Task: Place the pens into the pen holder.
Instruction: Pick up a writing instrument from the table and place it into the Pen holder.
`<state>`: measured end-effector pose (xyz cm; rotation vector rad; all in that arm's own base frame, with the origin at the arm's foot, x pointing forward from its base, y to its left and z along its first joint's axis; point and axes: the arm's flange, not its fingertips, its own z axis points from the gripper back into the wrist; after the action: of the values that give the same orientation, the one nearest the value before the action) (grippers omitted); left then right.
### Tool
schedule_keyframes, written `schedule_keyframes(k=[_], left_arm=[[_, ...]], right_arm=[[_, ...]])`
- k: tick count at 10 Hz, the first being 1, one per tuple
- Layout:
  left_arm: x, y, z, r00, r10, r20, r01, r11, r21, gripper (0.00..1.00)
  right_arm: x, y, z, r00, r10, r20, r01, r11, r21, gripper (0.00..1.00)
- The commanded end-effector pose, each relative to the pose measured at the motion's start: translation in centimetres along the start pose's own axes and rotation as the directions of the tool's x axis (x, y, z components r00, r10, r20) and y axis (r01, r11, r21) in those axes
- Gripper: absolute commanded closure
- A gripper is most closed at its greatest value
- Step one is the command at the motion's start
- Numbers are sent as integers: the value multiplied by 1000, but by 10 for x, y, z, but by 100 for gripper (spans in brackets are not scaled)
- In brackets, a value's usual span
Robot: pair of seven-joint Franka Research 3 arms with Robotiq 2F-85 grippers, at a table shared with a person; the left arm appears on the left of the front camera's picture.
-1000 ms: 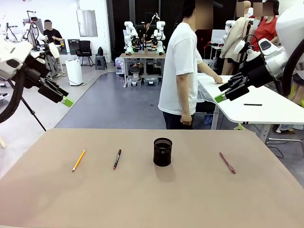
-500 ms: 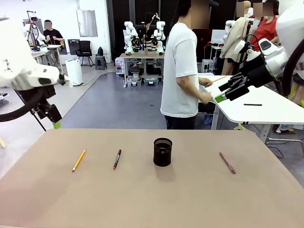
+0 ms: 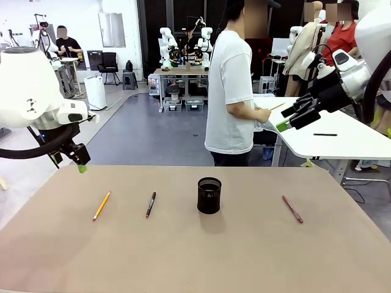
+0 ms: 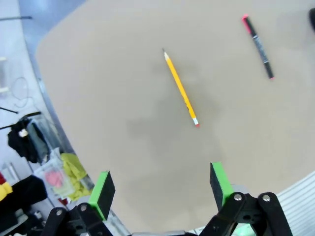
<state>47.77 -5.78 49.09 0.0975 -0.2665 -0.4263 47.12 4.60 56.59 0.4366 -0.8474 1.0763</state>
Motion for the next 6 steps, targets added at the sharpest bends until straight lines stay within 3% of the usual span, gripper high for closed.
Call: schedule_keyframes(k=[1,4,5,6], left_arm=[[-6,-1,3,999,-22,-48,23,1000,15,0],[-3,-2,-1,999,-11,-31,11,1000,2,0],[8,-2,-14,994,106,3,-106,993,61,0],[17,-2,-27,994,111,-22,-111,994,27,0]], right_arm=[[1,0,2,1000,-1,5,1,1000,-3,0],[1,0,2,1000,-1,5,1,1000,-3,0],[1,0,2,1000,-1,5,1,1000,-3,0],[1,0,2,1000,-1,5,1,1000,-3,0]])
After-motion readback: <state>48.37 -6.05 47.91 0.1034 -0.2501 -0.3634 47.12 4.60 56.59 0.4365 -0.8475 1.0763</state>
